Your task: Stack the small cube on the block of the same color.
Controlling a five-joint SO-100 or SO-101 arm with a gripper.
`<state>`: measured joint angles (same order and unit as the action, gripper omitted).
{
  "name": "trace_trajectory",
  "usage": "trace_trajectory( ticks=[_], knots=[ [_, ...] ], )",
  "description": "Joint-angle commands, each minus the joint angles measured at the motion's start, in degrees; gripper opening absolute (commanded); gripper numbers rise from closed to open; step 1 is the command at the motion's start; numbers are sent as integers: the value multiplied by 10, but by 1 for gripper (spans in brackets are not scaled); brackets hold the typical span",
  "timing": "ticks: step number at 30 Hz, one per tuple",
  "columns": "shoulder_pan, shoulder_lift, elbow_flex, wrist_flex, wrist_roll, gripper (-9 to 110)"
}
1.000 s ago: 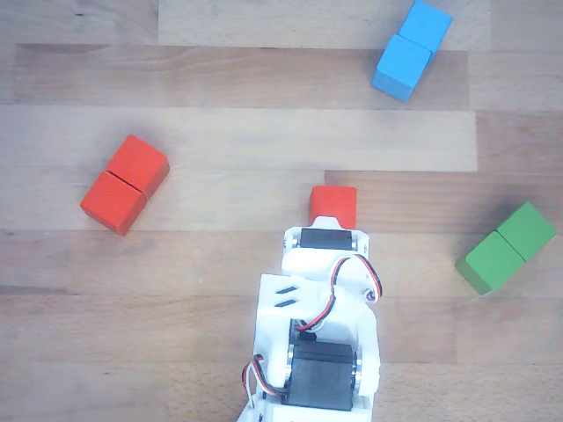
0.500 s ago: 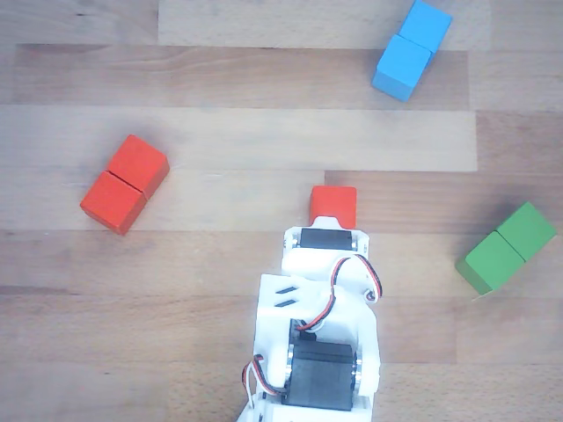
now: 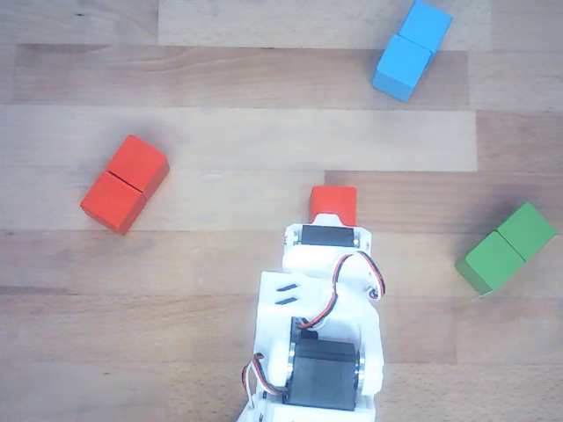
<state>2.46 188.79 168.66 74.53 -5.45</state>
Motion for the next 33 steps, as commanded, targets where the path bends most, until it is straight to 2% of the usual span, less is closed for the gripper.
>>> trace_trajectory(
  ticks=[1, 9, 17, 27, 33],
  knots=[
    [1, -129, -167, 1, -1, 0],
    [3, -418, -412, 19, -1, 0],
    [-4, -660, -596, 118, 0, 0],
    [-4, -815, -655, 171, -7, 0],
    [-4, -843, -655, 173, -7, 0]
  ],
)
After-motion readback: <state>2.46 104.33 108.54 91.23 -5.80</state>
